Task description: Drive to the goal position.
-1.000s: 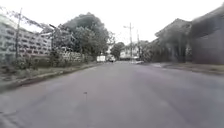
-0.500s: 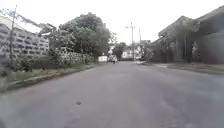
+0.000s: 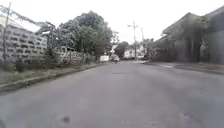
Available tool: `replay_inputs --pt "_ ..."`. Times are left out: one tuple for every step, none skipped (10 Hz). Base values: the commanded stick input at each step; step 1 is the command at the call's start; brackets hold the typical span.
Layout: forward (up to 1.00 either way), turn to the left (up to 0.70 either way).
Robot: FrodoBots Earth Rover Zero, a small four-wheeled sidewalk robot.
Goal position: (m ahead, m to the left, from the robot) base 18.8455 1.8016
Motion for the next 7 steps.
replay_inputs --pt "1.00 0.04" --pt "1.00 0.04" --pt "1.00 0.04" --pt "1.00 0.04" --pt "1.00 0.04" --pt "1.00 0.04" --pt "1.00 0.04"
